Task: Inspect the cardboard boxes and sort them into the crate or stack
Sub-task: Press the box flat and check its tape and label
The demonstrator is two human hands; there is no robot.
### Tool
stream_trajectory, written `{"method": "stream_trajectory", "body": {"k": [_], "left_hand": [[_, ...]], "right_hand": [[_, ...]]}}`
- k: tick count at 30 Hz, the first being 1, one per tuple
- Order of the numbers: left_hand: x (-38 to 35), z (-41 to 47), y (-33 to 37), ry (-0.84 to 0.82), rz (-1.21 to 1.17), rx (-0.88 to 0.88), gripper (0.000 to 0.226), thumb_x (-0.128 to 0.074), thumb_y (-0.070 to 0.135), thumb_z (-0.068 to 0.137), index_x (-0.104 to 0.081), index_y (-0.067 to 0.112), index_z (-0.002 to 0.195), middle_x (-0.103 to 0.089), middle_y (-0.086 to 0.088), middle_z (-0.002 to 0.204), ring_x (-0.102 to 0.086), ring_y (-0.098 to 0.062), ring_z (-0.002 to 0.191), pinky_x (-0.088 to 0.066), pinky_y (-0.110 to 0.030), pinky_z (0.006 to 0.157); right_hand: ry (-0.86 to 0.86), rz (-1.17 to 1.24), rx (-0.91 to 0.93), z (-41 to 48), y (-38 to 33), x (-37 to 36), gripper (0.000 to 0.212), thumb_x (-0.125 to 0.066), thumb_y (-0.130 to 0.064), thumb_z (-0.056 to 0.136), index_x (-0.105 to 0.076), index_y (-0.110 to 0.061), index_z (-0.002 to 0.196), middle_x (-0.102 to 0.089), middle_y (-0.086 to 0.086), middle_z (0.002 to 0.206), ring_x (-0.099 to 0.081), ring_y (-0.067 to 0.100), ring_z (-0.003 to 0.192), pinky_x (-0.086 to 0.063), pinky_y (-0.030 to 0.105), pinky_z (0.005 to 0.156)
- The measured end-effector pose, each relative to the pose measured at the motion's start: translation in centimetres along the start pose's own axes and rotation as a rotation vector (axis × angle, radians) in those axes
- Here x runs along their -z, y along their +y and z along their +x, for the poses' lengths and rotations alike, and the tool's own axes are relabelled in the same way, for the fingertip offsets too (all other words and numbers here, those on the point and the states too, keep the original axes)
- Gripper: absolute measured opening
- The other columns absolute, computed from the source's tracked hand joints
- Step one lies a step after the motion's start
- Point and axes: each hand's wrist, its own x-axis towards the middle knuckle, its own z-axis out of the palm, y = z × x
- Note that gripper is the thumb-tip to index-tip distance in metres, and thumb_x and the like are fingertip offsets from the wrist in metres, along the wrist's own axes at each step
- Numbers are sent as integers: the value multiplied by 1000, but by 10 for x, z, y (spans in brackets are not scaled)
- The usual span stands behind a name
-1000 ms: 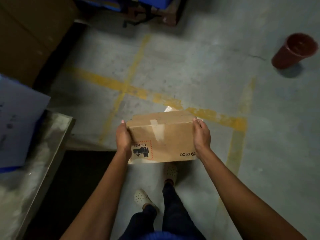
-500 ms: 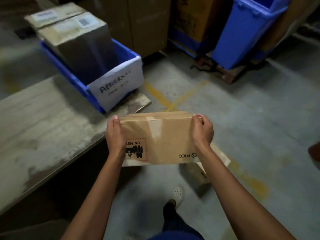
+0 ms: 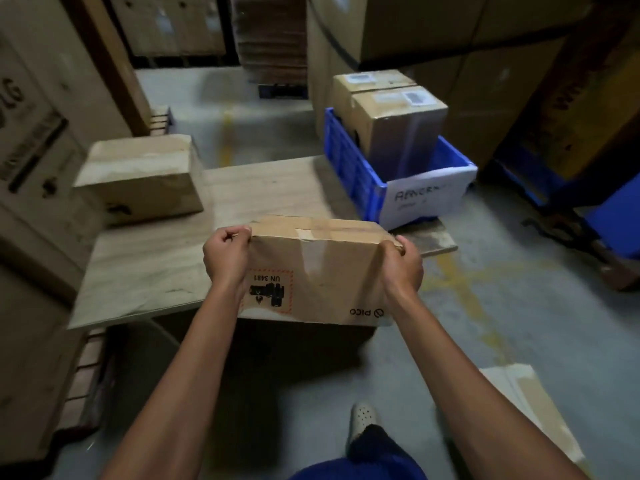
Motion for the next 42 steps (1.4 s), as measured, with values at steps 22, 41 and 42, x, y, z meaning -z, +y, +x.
{"method": "stream_trajectory", "body": {"k": [22,41,42], "left_hand": [[-13,181,-61,42,148,38,37,-58,1,96,-60,5,132,-58,-8,137,-52,-17,127,-39,-23,105],[-20,236,-80,-298,1079,-684,46,-39,31,100,-63,4,128,-55,-16,141,-46,-32,136,-41,-46,110],[-20,235,-81,-298,1084,-684,47,-38,31,100,-62,5,130,-54,-15,142,-45,-31,137,-40,-45,111]], "right_hand": [[-452,-111,-2,133,-5,-208,57,-70,-6,85,-53,-19,138,-59,-2,134,-58,14,110,-50,40,102],[-801,-763,1082,77,-12,-318,44,-46,-28,96,-65,-8,129,-60,12,140,-53,34,132,-44,46,108],[-776,-776,1092,74,-9,-322,46,-42,-29,95,-66,-8,128,-60,12,139,-54,34,131,-45,46,107]]}}
